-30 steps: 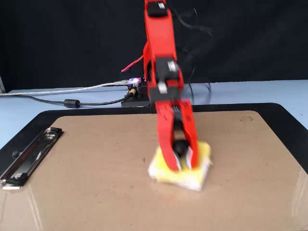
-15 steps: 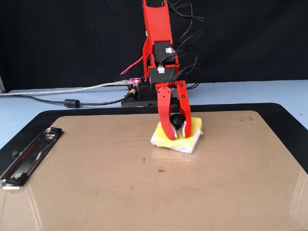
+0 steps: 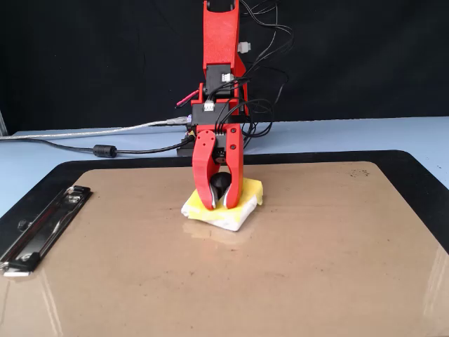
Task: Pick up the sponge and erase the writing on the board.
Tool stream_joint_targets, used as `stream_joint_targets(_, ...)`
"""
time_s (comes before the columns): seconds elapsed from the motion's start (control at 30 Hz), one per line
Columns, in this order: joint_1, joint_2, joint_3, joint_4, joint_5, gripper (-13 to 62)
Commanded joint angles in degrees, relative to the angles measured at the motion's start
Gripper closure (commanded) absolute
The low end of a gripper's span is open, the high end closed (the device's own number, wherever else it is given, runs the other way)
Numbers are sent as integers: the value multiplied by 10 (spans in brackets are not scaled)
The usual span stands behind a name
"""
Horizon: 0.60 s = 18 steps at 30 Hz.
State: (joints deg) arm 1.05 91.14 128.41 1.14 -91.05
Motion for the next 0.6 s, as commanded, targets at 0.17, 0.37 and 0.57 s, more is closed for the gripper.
stream_joint_targets(0.17, -42, -305, -330, 4, -21, 573)
stream_joint_targets(0.37, -43, -132, -155, 25, -38, 573)
stream_joint_targets(0.57, -53, 151, -21, 94, -36, 573)
